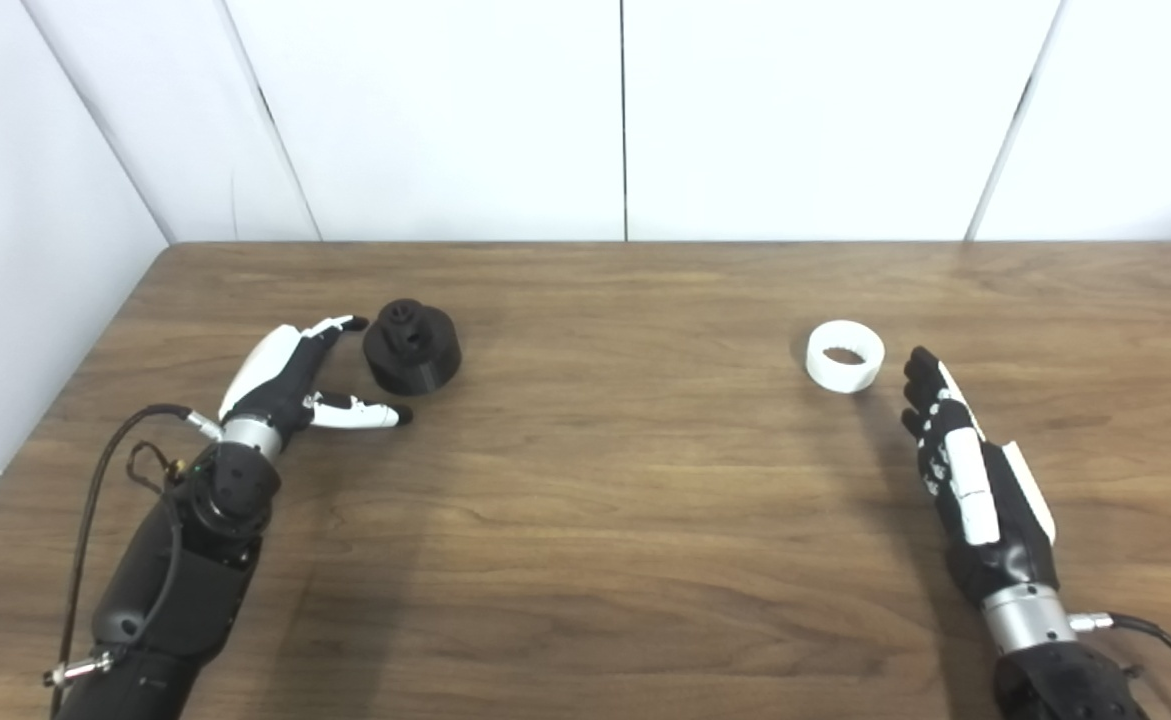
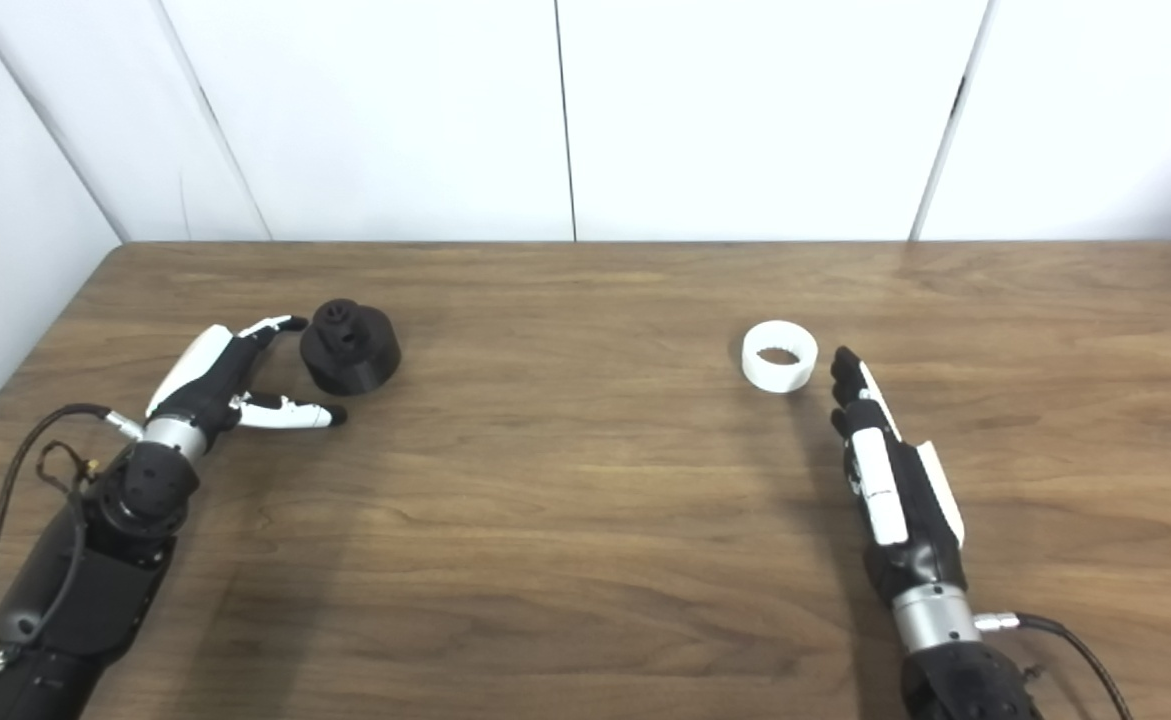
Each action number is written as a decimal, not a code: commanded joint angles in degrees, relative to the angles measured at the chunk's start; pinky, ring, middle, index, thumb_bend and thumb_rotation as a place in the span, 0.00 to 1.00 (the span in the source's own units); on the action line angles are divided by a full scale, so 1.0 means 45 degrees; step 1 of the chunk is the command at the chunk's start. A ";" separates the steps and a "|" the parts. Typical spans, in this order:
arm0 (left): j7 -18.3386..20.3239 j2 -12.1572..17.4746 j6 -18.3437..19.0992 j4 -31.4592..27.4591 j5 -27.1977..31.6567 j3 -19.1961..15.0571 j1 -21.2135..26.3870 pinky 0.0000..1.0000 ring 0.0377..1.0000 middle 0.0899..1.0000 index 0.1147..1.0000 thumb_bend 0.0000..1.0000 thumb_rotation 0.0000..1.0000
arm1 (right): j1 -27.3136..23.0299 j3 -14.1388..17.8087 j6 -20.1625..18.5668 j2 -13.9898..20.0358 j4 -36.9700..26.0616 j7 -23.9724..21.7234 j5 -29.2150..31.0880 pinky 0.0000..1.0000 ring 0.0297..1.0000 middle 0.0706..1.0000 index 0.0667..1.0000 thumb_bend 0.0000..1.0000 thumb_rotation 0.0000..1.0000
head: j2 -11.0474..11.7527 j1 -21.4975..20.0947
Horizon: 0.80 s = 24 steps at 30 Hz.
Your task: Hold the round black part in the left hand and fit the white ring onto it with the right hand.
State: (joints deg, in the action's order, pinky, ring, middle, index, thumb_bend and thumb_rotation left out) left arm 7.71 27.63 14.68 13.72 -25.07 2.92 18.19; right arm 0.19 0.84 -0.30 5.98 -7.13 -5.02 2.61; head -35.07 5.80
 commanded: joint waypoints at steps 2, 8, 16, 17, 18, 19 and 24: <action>-0.0333 0.0443 -0.0336 -0.0026 -0.0105 -0.0083 0.0813 0.98 1.00 0.97 0.86 0.95 0.27 | 0.0276 -0.0082 0.0550 -0.0213 0.0079 0.0102 -0.0075 1.00 1.00 0.98 0.97 0.54 1.00 | -0.0015 0.0020; -0.0289 0.0526 -0.0410 0.0029 -0.0135 0.0020 0.0975 0.99 1.00 0.97 0.86 0.95 0.26 | 0.0371 -0.0158 0.0576 -0.0405 0.0058 0.0201 -0.0170 1.00 1.00 0.98 0.97 0.54 1.00 | -0.0072 -0.0006; -0.0199 0.0541 -0.0339 0.0076 -0.0121 0.0092 0.1158 1.00 1.00 0.96 0.86 0.95 0.27 | 0.0491 -0.0172 0.0563 -0.0569 0.0057 0.0293 -0.0351 1.00 1.00 0.97 0.96 0.54 1.00 | -0.0131 -0.0049; -0.0206 0.0546 -0.0365 0.0101 -0.0157 0.0132 0.1184 1.00 1.00 0.96 0.86 0.95 0.27 | 0.0499 -0.0168 0.0562 -0.0584 0.0070 0.0295 -0.0362 1.00 1.00 0.97 0.96 0.54 1.00 | -0.0133 -0.0041; -0.0202 0.0552 -0.0341 0.0097 -0.0197 0.0171 0.1203 0.99 1.00 0.96 0.86 0.95 0.27 | 0.0511 -0.0173 0.0551 -0.0596 0.0072 0.0298 -0.0385 1.00 1.00 0.97 0.96 0.54 1.00 | -0.0138 -0.0052; -0.0198 0.0549 -0.0353 0.0109 -0.0204 0.0204 0.1230 0.99 1.00 0.96 0.86 0.94 0.27 | 0.0529 -0.0168 0.0508 -0.0611 0.0068 0.0309 -0.0394 1.00 1.00 0.98 0.96 0.54 1.00 | -0.0151 -0.0063; -0.0252 0.0599 -0.0517 0.0265 -0.0240 0.0366 0.1337 1.00 1.00 0.96 0.85 0.94 0.27 | 0.0631 -0.0189 0.0508 -0.0674 0.0026 0.0353 -0.0478 1.00 1.00 0.97 0.96 0.55 1.00 | -0.0156 -0.0120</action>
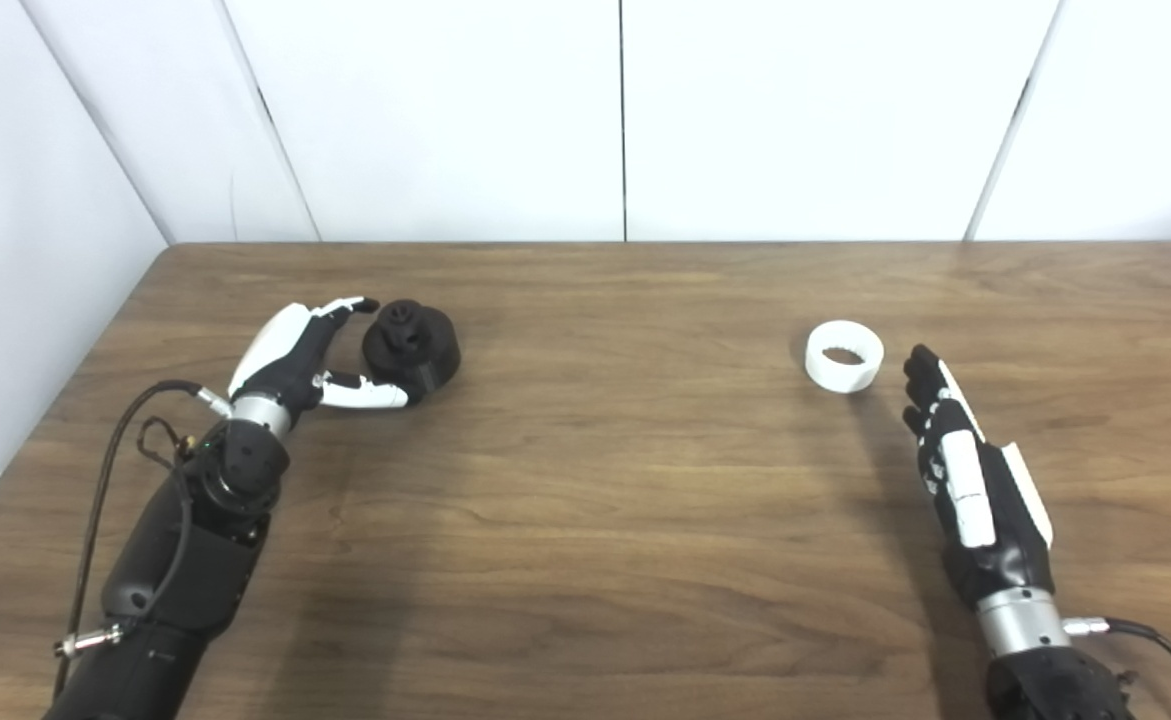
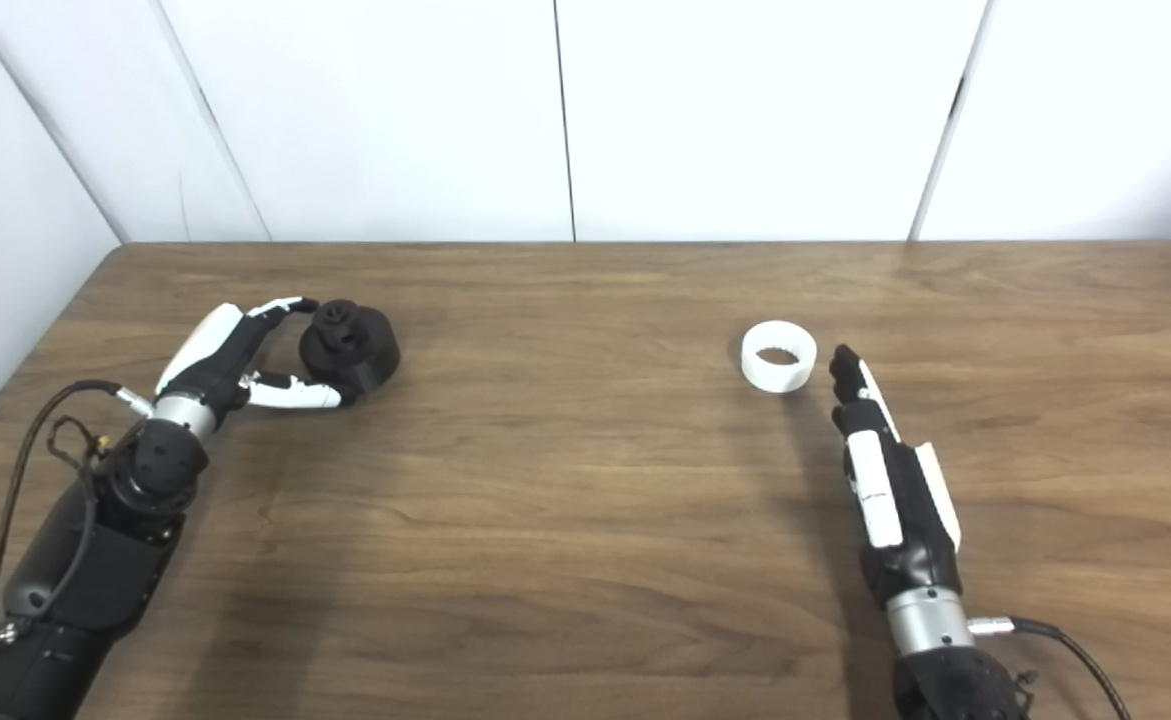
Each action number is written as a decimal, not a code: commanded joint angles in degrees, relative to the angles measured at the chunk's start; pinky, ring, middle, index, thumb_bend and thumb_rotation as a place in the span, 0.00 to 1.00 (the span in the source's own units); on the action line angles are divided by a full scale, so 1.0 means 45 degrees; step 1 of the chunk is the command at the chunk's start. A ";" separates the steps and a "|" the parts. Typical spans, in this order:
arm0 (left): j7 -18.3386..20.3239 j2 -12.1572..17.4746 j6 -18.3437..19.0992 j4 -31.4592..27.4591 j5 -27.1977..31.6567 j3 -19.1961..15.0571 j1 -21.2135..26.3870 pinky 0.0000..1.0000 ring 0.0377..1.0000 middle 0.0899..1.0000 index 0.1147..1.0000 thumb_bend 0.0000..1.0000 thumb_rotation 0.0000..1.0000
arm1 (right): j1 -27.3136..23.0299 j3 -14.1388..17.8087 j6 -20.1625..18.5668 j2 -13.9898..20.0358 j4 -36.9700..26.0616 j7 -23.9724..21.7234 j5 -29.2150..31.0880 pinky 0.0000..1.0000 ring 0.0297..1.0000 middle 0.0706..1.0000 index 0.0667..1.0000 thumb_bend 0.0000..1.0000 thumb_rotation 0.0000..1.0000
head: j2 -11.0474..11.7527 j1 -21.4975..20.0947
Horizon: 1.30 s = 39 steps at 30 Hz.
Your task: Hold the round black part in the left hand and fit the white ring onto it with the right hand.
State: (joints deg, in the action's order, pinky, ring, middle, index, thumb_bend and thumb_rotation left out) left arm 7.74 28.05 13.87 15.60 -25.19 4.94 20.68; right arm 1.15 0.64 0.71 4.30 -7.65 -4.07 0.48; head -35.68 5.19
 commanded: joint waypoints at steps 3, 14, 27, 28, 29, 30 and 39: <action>-0.0249 0.0493 -0.0367 -0.0091 -0.0162 -0.0055 0.0833 1.00 1.00 0.96 0.85 0.94 0.27 | 0.0449 -0.0126 0.0275 -0.0322 0.0126 0.0124 0.0046 1.00 1.00 0.97 0.96 0.54 1.00 | -0.0032 -0.0010; -0.0160 0.0460 -0.0398 0.0056 -0.0181 0.0113 0.0862 0.98 1.00 0.97 0.83 0.93 0.27 | 0.0520 -0.0065 0.0324 -0.0324 0.0046 0.0201 0.0073 1.00 1.00 0.97 0.96 0.56 1.00 | -0.0072 -0.0046; -0.0781 0.0188 -0.0857 0.0367 -0.0036 -0.0061 0.0803 1.00 1.00 0.94 0.69 0.87 0.22 | 0.0574 -0.0073 0.0179 -0.0306 -0.0044 0.0201 0.0076 1.00 1.00 0.97 0.96 0.56 1.00 | -0.0094 -0.0074; -0.0806 0.0186 -0.0870 0.0380 -0.0033 -0.0060 0.0800 1.00 1.00 0.94 0.68 0.87 0.22 | 0.0576 -0.0069 0.0156 -0.0302 -0.0056 0.0192 0.0094 1.00 1.00 0.97 0.96 0.57 1.00 | -0.0098 -0.0079; -0.0901 0.0144 -0.0955 0.0398 0.0010 -0.0107 0.0780 1.00 1.00 0.94 0.67 0.86 0.21 | 0.0584 -0.0075 0.0128 -0.0289 -0.0080 0.0189 0.0078 1.00 1.00 0.97 0.97 0.57 1.00 | -0.0092 -0.0074; -0.0965 0.0112 -0.1018 0.0406 0.0041 -0.0144 0.0765 1.00 1.00 0.93 0.66 0.86 0.21 | 0.0591 -0.0079 0.0113 -0.0279 -0.0097 0.0190 0.0058 1.00 1.00 0.97 0.97 0.57 1.00 | -0.0094 -0.0075; -0.1881 -0.0321 -0.1747 0.0610 0.0149 -0.0539 0.0633 1.00 0.99 0.89 0.59 0.81 0.17 | 0.0627 -0.0121 0.0174 -0.0198 -0.0042 0.0146 -0.0025 1.00 1.00 0.97 0.96 0.57 1.00 | -0.0103 -0.0073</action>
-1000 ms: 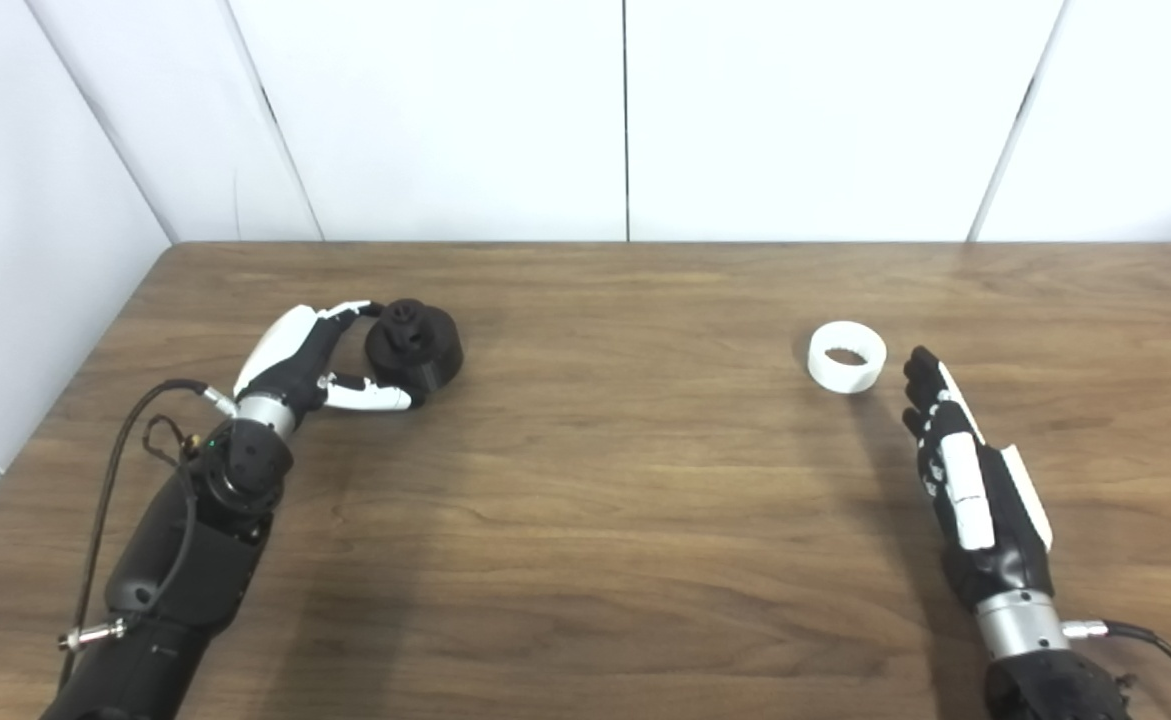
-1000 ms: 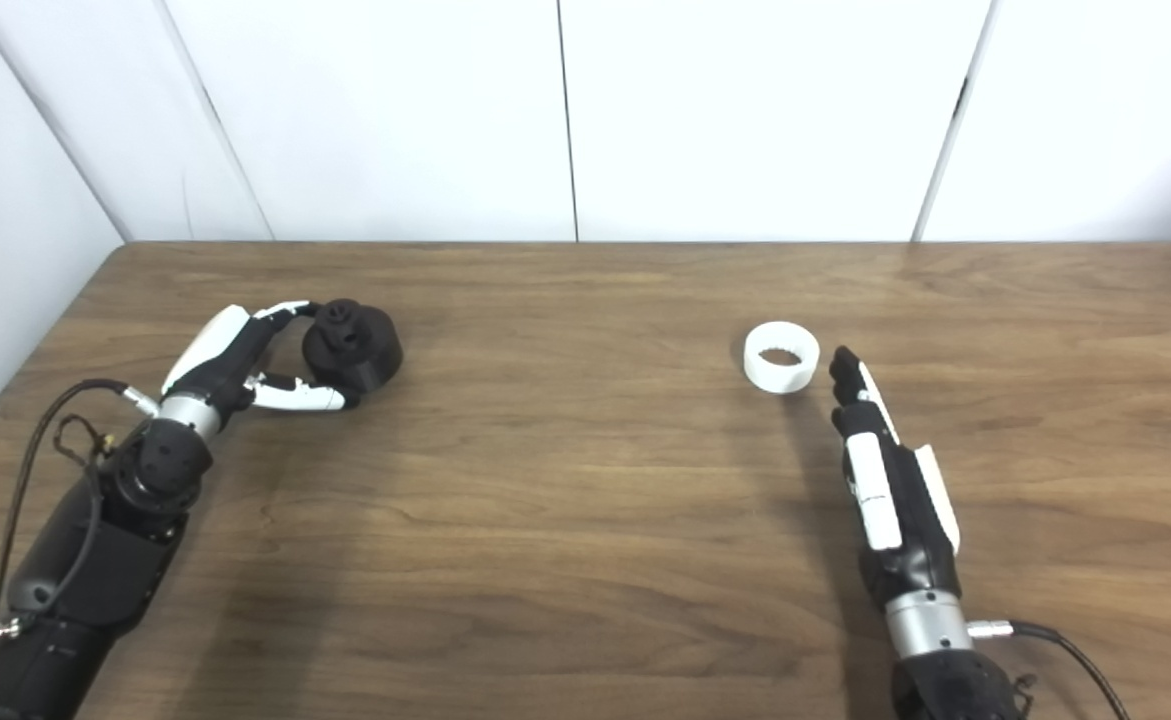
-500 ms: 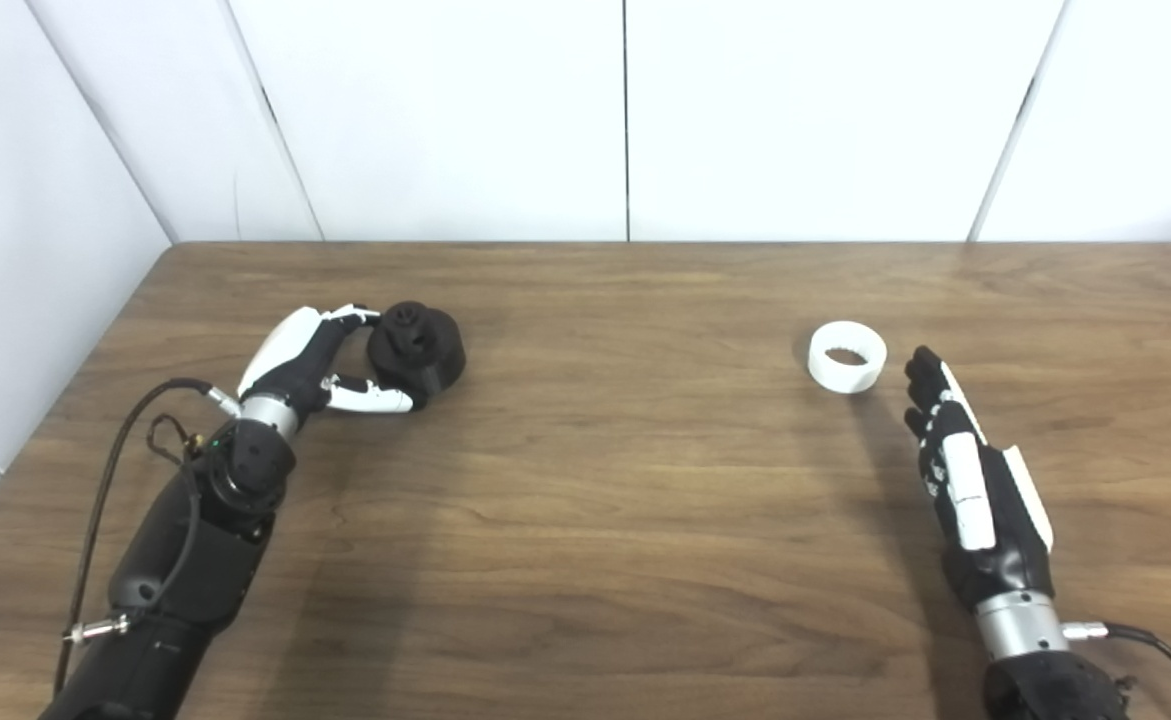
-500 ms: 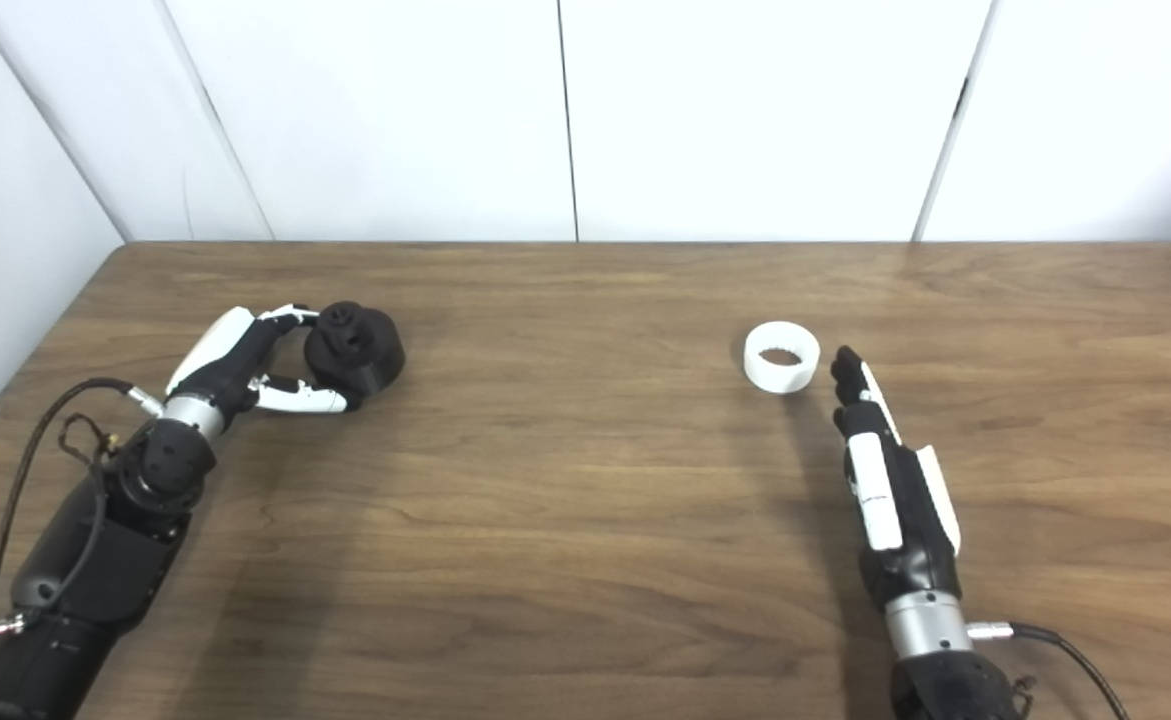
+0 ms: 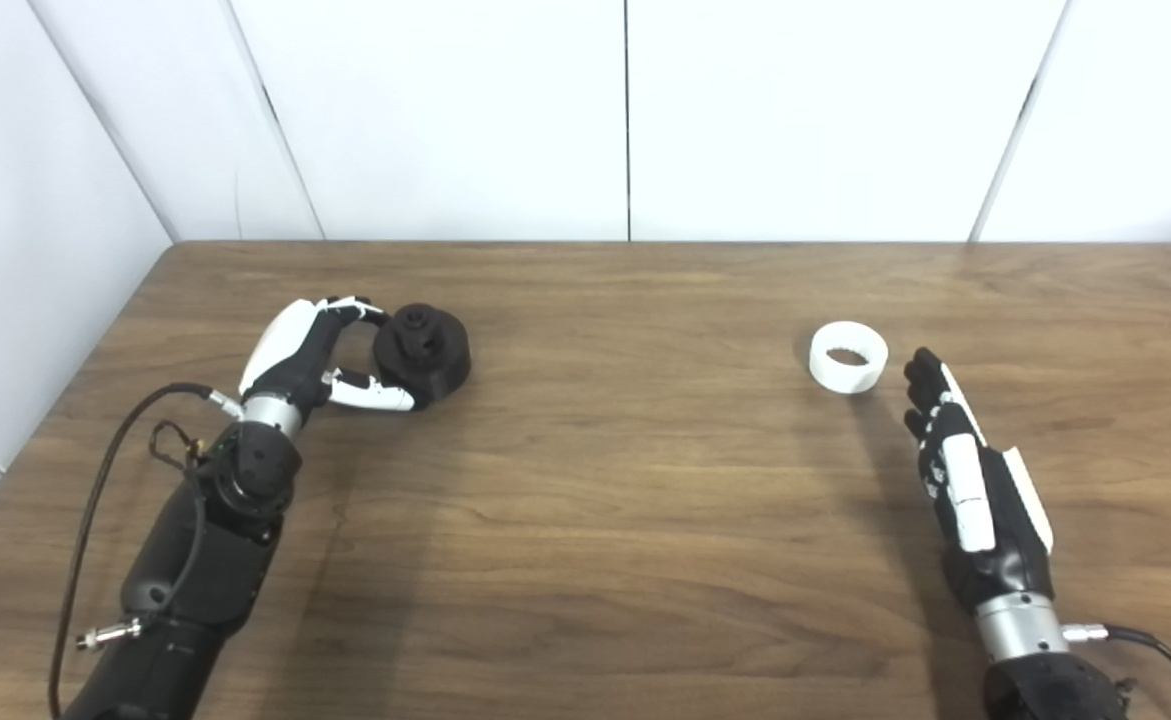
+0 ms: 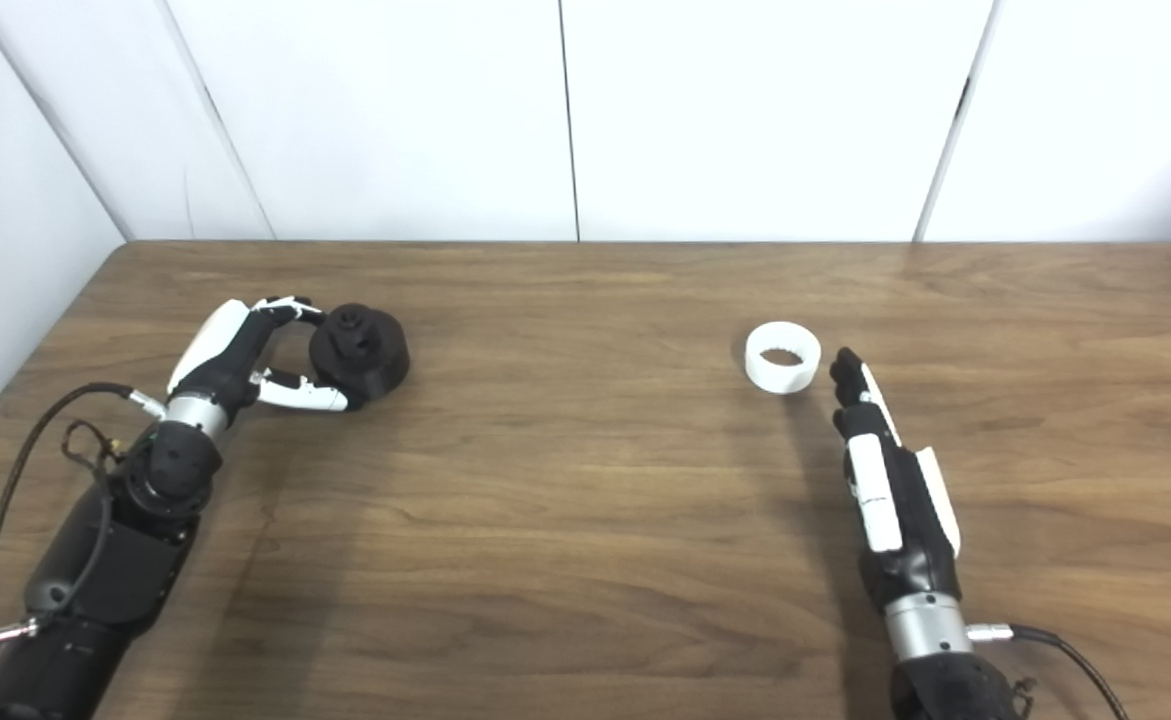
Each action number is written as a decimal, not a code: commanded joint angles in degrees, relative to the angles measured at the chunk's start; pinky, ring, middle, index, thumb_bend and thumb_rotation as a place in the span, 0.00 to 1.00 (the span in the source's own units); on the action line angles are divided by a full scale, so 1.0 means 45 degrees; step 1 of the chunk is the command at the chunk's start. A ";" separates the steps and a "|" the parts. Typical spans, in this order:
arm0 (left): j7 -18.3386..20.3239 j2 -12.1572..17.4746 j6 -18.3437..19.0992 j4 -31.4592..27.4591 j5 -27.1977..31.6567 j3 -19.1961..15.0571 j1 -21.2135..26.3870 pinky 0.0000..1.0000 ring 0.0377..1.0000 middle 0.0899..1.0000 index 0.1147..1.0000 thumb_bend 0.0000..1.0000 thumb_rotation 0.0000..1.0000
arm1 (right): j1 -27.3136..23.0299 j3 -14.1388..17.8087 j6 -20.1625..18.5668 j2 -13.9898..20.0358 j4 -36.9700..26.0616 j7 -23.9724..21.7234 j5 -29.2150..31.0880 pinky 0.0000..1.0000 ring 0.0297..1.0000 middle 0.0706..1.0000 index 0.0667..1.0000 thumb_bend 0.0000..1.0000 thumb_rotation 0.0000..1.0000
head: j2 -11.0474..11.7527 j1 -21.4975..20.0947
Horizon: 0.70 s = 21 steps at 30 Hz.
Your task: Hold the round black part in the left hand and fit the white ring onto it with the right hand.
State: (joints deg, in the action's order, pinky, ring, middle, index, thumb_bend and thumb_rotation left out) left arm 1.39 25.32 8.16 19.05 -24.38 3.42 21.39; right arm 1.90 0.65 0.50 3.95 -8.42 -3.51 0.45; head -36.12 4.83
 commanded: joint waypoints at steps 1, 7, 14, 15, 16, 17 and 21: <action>-0.0513 0.0277 -0.0513 -0.0140 -0.0054 -0.0195 0.0474 1.00 0.98 0.89 0.59 0.81 0.17 | 0.0460 -0.0133 0.0203 -0.0116 0.0119 0.0026 -0.0047 1.00 1.00 0.97 0.96 0.57 1.00 | -0.0006 0.0006; -0.0625 0.0241 -0.0651 -0.0068 -0.0116 -0.0180 0.0491 1.00 0.99 0.90 0.60 0.80 0.16 | 0.0465 -0.0143 0.0163 -0.0107 0.0107 0.0002 -0.0022 1.00 1.00 0.96 0.97 0.56 1.00 | -0.0013 0.0004; -0.0388 0.0187 -0.0435 -0.0388 -0.0200 -0.0060 0.0367 0.96 0.98 0.90 0.61 0.80 0.16 | 0.0443 -0.0148 0.0013 -0.0113 -0.0004 -0.0007 0.0003 1.00 1.00 0.96 0.97 0.58 1.00 | -0.0099 0.0009; -0.0307 0.0173 -0.0393 -0.0490 -0.0167 -0.0046 0.0325 0.95 0.98 0.90 0.61 0.80 0.16 | 0.0432 -0.0147 0.0017 -0.0113 -0.0002 -0.0017 0.0025 1.00 1.00 0.96 0.97 0.58 1.00 | -0.0140 0.0005; -0.0228 0.0157 -0.0341 -0.0597 -0.0150 -0.0021 0.0276 0.95 0.98 0.90 0.61 0.80 0.16 | 0.0421 -0.0150 0.0028 -0.0110 0.0004 -0.0015 0.0016 1.00 1.00 0.96 0.97 0.57 1.00 | -0.0140 0.0005; -0.0146 0.0134 -0.0256 -0.0715 -0.0158 0.0018 0.0223 0.95 0.98 0.90 0.62 0.81 0.17 | 0.0415 -0.0156 0.0019 -0.0102 0.0000 -0.0003 -0.0026 1.00 1.00 0.96 0.97 0.57 1.00 | -0.0140 0.0005; 0.0123 0.0077 0.0042 -0.1231 -0.0209 0.0201 -0.0013 0.96 0.99 0.90 0.61 0.82 0.17 | 0.0402 -0.0160 -0.0138 -0.0131 -0.0083 0.0020 -0.0030 1.00 1.00 0.96 0.97 0.58 1.00 | -0.0198 -0.0022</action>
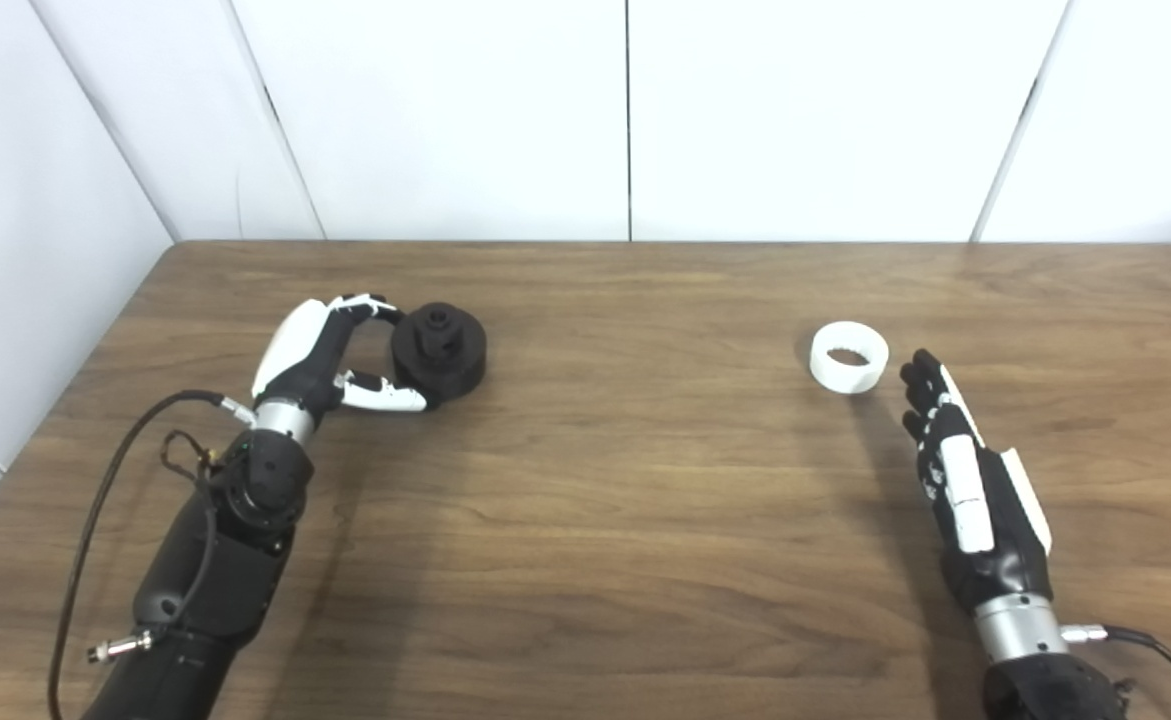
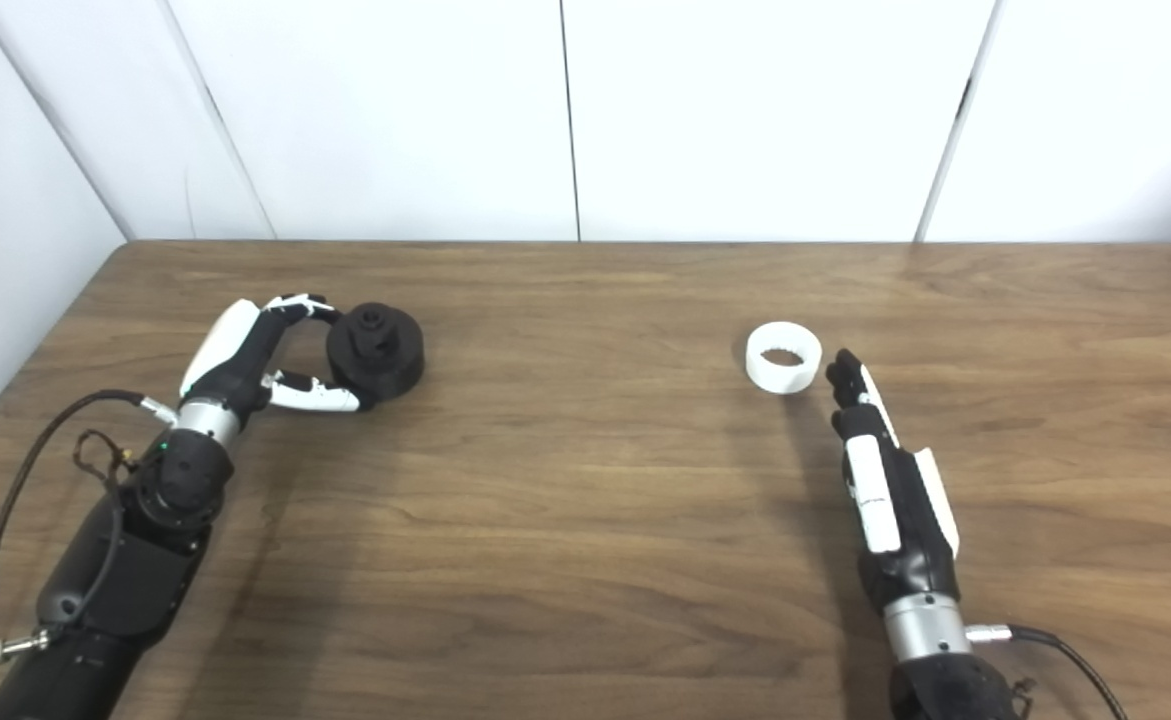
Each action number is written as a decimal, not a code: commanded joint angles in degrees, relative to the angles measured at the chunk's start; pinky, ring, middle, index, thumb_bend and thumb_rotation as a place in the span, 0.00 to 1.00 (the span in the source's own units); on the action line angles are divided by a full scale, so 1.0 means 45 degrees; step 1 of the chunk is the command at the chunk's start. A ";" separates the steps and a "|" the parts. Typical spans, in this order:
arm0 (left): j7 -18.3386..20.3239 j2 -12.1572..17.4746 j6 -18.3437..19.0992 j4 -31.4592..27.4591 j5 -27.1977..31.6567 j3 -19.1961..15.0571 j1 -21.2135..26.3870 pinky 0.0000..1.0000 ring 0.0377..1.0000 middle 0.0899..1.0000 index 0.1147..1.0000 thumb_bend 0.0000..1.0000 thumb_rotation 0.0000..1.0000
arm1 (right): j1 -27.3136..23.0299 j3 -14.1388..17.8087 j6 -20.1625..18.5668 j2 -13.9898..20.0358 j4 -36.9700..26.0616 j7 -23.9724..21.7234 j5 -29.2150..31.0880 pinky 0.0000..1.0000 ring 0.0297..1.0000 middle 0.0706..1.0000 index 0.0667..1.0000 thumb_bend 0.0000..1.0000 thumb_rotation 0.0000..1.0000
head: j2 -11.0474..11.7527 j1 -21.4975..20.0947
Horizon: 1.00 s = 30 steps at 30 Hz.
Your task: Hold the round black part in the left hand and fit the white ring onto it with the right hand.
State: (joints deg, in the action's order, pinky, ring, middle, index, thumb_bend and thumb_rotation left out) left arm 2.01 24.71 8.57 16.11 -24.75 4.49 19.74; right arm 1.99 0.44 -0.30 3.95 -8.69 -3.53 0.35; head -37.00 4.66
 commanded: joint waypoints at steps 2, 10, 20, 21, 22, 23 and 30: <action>0.0132 0.0219 -0.0154 -0.0829 -0.0151 0.0159 0.0174 0.95 0.98 0.90 0.61 0.81 0.17 | 0.0372 -0.0113 0.0038 -0.0146 -0.0015 0.0027 0.0017 1.00 1.00 0.96 0.98 0.59 1.00 | -0.0021 0.0017; 0.0393 0.0152 -0.0318 -0.1520 -0.0329 0.0684 -0.0445 0.92 0.98 0.89 0.61 0.83 0.17 | 0.0347 -0.0154 -0.0067 -0.0164 -0.0010 0.0063 -0.0166 1.00 1.00 0.96 0.98 0.60 1.00 | -0.0046 -0.0028; 0.0700 -0.0197 -0.0338 -0.2941 -0.0352 0.1121 -0.1371 0.93 0.98 0.90 0.61 0.83 0.16 | 0.0334 -0.0146 -0.0014 -0.0187 0.0048 0.0039 -0.0175 1.00 1.00 0.97 0.98 0.59 1.00 | -0.0079 -0.0055; 0.0719 -0.0269 -0.0410 -0.3171 -0.0361 0.1188 -0.1532 0.93 0.98 0.90 0.61 0.82 0.16 | 0.0332 -0.0154 -0.0062 -0.0189 0.0031 0.0047 -0.0199 1.00 1.00 0.97 0.98 0.60 1.00 | -0.0082 -0.0056; 0.0745 -0.0338 -0.0432 -0.3413 -0.0394 0.1267 -0.1696 0.93 0.98 0.91 0.61 0.82 0.16 | 0.0327 -0.0162 -0.0102 -0.0192 0.0017 0.0051 -0.0216 1.00 1.00 0.96 0.98 0.60 1.00 | -0.0090 -0.0055; 0.0769 -0.0374 -0.0431 -0.3558 -0.0411 0.1312 -0.1792 0.93 0.99 0.91 0.61 0.81 0.17 | 0.0324 -0.0168 -0.0124 -0.0192 0.0009 0.0053 -0.0224 1.00 1.00 0.96 0.98 0.60 1.00 | -0.0090 -0.0055; 0.0779 -0.0685 -0.0497 -0.4321 -0.0839 0.1674 -0.2440 0.93 0.99 0.91 0.63 0.80 0.22 | 0.0303 -0.0176 -0.0246 -0.0227 -0.0008 0.0038 -0.0175 1.00 1.00 0.96 0.98 0.61 1.00 | -0.0088 -0.0042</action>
State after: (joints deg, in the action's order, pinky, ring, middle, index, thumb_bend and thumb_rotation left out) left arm 5.42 21.86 7.44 -1.05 -27.69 11.48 8.75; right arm 2.22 0.25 -1.84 3.83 -8.95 -3.50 -0.74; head -37.35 4.39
